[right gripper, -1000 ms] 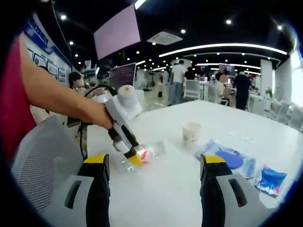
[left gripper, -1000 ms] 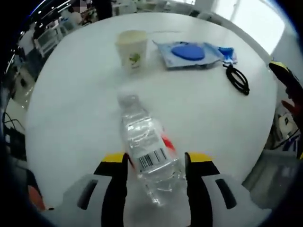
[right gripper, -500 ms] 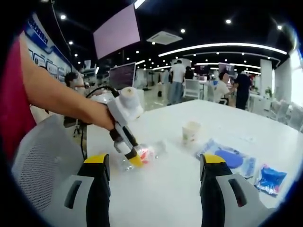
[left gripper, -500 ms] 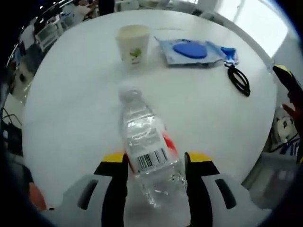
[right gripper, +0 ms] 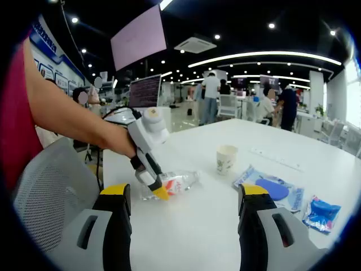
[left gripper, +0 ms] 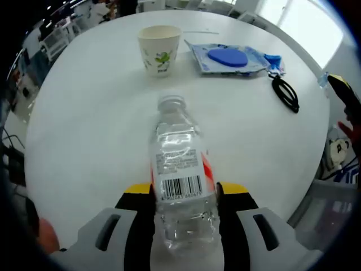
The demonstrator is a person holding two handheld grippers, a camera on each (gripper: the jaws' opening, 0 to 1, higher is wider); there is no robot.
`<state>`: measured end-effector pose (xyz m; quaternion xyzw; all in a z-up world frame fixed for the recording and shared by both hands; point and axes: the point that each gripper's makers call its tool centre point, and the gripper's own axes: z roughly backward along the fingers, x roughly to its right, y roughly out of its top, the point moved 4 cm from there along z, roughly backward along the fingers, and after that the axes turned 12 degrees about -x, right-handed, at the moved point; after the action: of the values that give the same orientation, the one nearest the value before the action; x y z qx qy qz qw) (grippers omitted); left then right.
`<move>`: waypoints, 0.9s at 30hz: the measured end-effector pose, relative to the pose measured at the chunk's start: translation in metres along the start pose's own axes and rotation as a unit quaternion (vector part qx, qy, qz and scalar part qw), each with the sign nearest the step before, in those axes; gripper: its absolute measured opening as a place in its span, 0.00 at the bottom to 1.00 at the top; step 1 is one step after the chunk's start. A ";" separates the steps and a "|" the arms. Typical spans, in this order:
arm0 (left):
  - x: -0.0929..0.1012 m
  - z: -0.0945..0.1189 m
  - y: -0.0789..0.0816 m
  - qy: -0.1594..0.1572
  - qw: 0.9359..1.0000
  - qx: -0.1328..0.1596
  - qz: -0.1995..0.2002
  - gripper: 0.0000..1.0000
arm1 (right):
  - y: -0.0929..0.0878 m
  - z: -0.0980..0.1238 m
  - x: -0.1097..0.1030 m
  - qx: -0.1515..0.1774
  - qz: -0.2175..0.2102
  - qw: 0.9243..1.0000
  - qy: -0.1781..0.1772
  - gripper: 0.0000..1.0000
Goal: Arrange the tabletop items into an orderly group along one side of the table until the central work area is clear of visible clutter.
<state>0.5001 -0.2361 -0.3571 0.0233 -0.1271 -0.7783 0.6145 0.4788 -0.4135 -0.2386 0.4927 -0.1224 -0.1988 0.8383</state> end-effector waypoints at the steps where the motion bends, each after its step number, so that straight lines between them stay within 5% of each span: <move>1: 0.000 0.000 0.000 0.001 1.000 0.001 -0.003 0.41 | 0.000 0.000 0.000 -0.001 0.000 1.000 0.000 0.78; 27: -0.010 0.006 0.000 -0.027 0.994 0.108 -0.004 0.36 | -0.003 -0.003 -0.001 -0.012 -0.002 1.000 0.000 0.78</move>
<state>0.5013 -0.2258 -0.3520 0.0692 -0.2271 -0.7627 0.6016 0.4785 -0.4127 -0.2428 0.4830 -0.1190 -0.2014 0.8438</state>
